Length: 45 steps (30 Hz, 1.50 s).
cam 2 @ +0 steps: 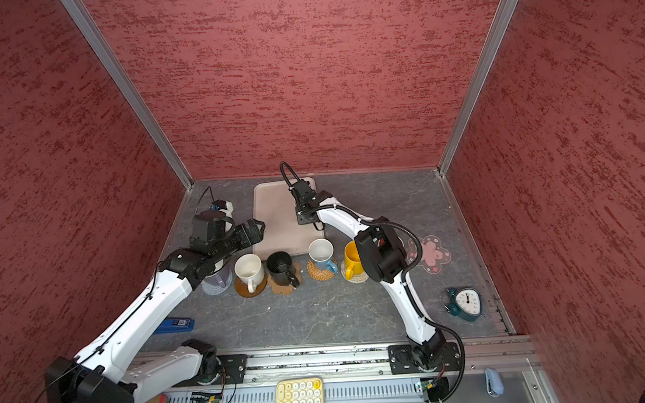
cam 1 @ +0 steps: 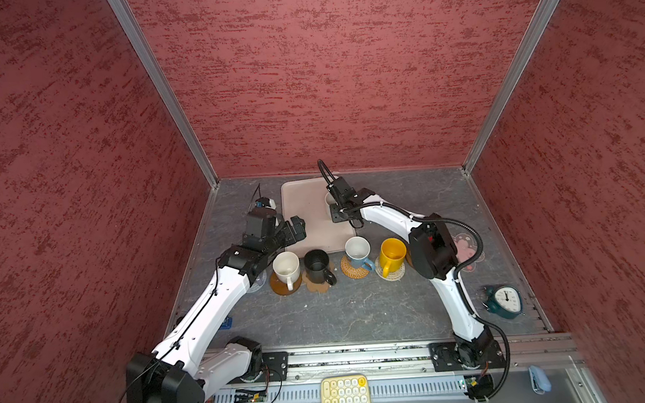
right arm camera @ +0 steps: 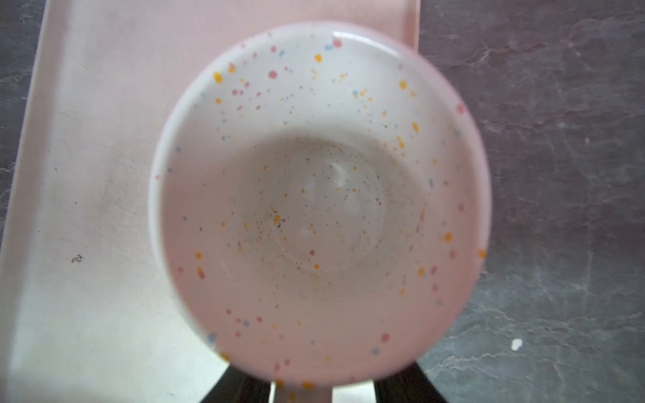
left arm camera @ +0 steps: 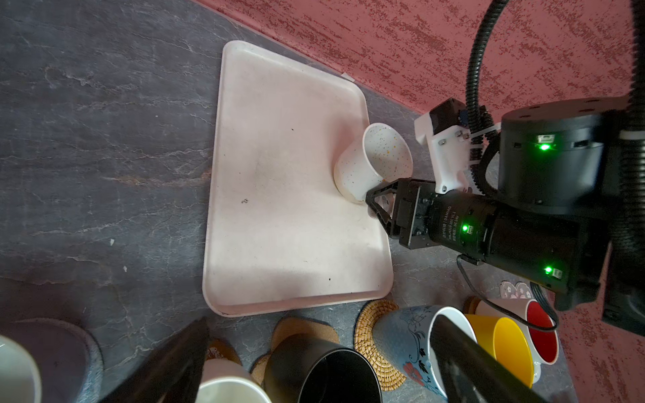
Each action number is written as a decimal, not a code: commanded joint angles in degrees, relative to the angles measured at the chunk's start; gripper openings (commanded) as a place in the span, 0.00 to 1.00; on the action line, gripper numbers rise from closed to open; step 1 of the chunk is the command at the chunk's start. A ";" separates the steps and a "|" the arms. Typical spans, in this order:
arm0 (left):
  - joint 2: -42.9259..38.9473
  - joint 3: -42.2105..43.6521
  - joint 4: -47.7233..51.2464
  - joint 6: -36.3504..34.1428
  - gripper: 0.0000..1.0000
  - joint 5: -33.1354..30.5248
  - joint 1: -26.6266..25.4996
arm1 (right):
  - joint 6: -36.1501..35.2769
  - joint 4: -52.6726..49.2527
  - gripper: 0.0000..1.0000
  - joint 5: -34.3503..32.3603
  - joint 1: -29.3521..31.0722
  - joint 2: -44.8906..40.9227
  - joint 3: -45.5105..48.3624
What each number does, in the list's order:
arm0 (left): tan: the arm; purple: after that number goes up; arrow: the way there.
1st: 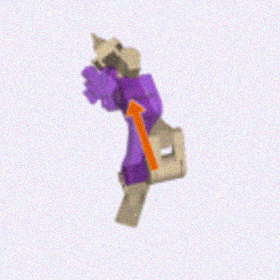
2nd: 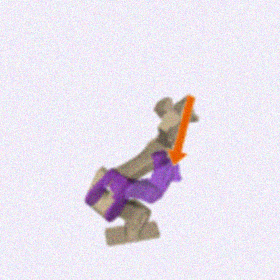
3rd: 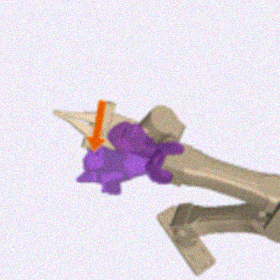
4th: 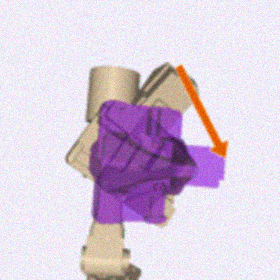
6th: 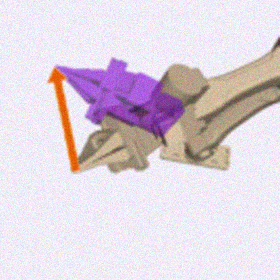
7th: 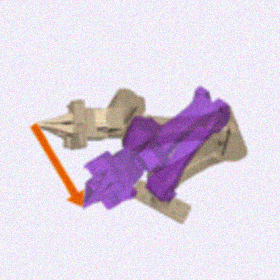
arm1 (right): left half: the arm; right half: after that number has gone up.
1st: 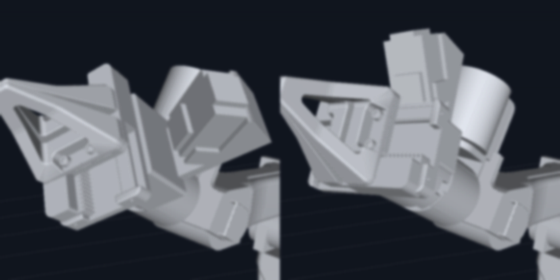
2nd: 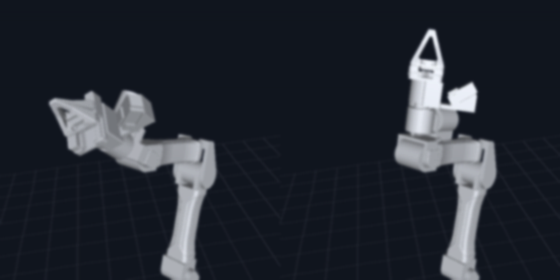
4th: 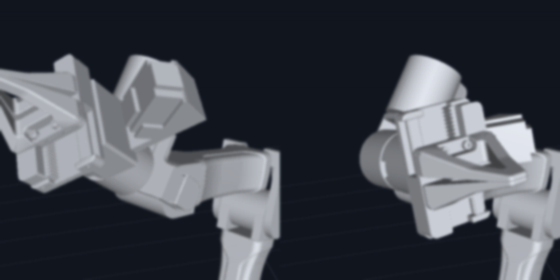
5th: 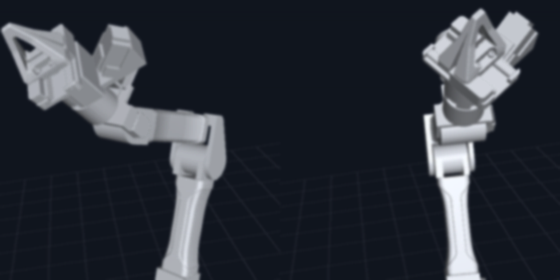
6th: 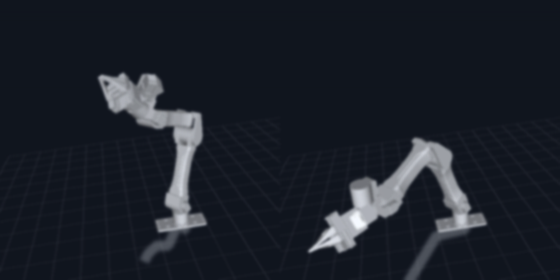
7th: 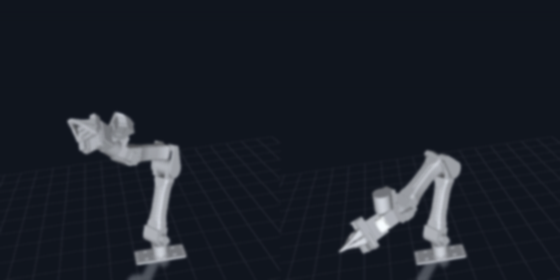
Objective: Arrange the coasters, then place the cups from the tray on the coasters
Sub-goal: 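Close the right gripper on the speckled mug's handle, then lift the speckled mug and carry it toward the pink flower coaster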
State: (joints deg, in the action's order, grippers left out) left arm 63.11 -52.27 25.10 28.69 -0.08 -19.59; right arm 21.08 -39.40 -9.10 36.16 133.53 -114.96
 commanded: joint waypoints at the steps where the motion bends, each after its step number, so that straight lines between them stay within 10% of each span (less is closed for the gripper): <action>1: 0.11 0.94 -1.46 0.14 0.99 0.21 0.40 | -0.59 -1.45 0.43 -0.11 0.09 1.77 -1.93; 24: 1.13 0.29 -0.85 0.14 1.00 0.94 0.36 | -3.51 -0.30 0.00 -0.19 -0.39 1.10 -1.16; 45: 3.46 -6.79 3.90 -4.07 1.00 3.36 -5.94 | -8.77 14.83 0.00 -0.18 -0.39 -16.64 14.64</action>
State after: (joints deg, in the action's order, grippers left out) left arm 65.82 -56.75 27.49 25.82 4.32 -24.43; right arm 13.43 -32.69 -8.75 35.90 122.69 -99.85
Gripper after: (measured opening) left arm 0.996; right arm 0.201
